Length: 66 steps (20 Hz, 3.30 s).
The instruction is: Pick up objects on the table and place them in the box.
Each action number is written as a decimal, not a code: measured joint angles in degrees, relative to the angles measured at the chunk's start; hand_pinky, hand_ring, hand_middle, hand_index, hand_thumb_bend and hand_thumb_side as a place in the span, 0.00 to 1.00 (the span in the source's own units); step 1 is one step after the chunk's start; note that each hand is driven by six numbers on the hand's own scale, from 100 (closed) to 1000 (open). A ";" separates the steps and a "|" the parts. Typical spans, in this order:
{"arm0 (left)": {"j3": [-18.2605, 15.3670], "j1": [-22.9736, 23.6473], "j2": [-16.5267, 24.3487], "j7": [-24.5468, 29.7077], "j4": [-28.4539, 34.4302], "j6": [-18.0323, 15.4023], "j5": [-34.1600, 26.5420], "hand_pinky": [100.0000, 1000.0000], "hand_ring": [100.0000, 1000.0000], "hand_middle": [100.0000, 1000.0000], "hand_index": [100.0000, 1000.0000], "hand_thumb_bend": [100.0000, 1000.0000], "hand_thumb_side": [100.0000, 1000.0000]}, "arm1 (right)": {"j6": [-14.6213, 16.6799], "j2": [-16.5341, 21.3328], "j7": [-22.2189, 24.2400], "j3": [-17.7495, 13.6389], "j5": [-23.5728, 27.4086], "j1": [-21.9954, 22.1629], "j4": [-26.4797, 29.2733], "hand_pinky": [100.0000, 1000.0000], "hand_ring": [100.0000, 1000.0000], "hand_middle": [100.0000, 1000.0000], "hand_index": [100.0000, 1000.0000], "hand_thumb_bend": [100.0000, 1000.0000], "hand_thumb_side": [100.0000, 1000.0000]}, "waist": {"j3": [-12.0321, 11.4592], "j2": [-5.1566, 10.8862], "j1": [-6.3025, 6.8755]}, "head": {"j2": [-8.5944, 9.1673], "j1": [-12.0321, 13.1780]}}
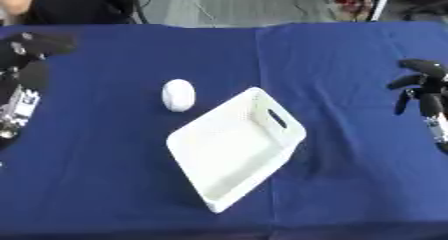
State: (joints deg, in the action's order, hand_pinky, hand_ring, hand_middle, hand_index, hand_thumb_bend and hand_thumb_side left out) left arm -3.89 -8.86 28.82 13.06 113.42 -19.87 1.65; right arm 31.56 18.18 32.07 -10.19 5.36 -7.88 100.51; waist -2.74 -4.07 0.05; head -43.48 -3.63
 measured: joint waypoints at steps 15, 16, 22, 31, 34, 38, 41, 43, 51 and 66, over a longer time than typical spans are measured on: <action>8.09 -8.70 14.54 4.42 -10.99 -10.76 10.83 0.94 0.82 0.60 0.83 1.00 0.43 | -0.47 0.03 0.47 0.65 0.15 0.02 -0.68 0.29 0.64 0.81 0.87 0.00 0.51 | 0.67 0.65 0.41 | 0.04 -0.19; 8.49 -9.45 14.92 4.57 -11.59 -11.28 11.47 0.94 0.82 0.59 0.84 1.00 0.43 | -0.49 0.04 0.49 0.71 0.22 0.02 -0.69 0.29 0.64 0.81 0.87 0.00 0.51 | 0.69 0.67 0.41 | 0.07 -0.19; 10.39 -12.47 15.81 4.63 -14.94 -13.48 14.02 0.94 0.81 0.59 0.85 1.00 0.45 | -0.51 0.09 0.51 0.75 0.53 0.02 -1.03 0.29 0.64 0.81 0.87 0.00 0.51 | 0.74 0.67 0.43 | 0.44 -0.18; 13.08 -18.04 15.82 6.75 -22.47 -14.05 14.18 0.90 0.77 0.62 0.87 1.00 0.49 | -0.68 0.49 0.68 1.05 0.57 0.02 -1.39 0.29 0.64 0.81 0.87 0.00 0.51 | 0.82 0.72 0.50 | 0.43 -0.10; 14.22 -20.60 15.77 8.89 -25.65 -13.67 14.80 0.93 0.79 0.63 0.96 1.00 0.53 | -0.73 0.50 0.73 1.06 0.61 0.02 -1.48 0.29 0.64 0.81 0.87 0.00 0.51 | 0.73 0.77 0.50 | 0.41 0.01; 15.46 -24.02 15.48 11.30 -28.69 -14.21 18.53 0.96 0.81 0.64 1.00 1.00 0.61 | -0.74 0.50 0.74 1.07 0.70 0.04 -1.77 0.28 0.64 0.81 0.87 0.00 0.51 | 0.67 0.97 0.50 | 0.39 0.10; 16.22 -25.73 14.77 11.55 -30.01 -15.11 22.38 0.97 0.81 0.64 1.00 1.00 0.63 | -0.75 0.51 0.75 1.07 0.85 0.04 -1.93 0.28 0.64 0.81 0.87 0.00 0.51 | 0.65 0.99 0.50 | 0.38 0.11; 16.63 -26.20 14.38 11.06 -30.85 -15.66 24.50 0.97 0.81 0.64 1.00 1.00 0.64 | -0.75 0.51 0.75 1.07 0.95 0.04 -2.08 0.28 0.64 0.81 0.87 0.00 0.52 | 0.65 0.99 0.50 | 0.37 0.11; 17.62 -27.27 13.67 9.59 -32.70 -17.24 27.66 0.98 0.81 0.64 1.00 1.00 0.64 | -0.76 0.52 0.76 1.07 1.05 0.06 -2.09 0.28 0.64 0.81 0.87 0.00 0.52 | 0.59 0.99 0.50 | 0.36 0.12; 19.05 -30.21 12.63 8.83 -34.14 -19.79 32.32 1.00 0.84 0.62 1.00 1.00 0.69 | -0.83 0.53 0.83 1.08 1.10 0.51 -2.10 0.28 0.64 0.81 0.87 0.00 0.52 | 0.54 1.01 0.49 | 0.35 0.14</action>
State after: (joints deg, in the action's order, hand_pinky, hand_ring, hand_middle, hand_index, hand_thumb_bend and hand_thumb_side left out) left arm 15.17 -39.07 41.44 21.89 79.28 -39.66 33.97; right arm 30.73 18.71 32.90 -9.11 6.46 -7.37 98.41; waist -2.21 -3.05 0.54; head -43.14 -3.50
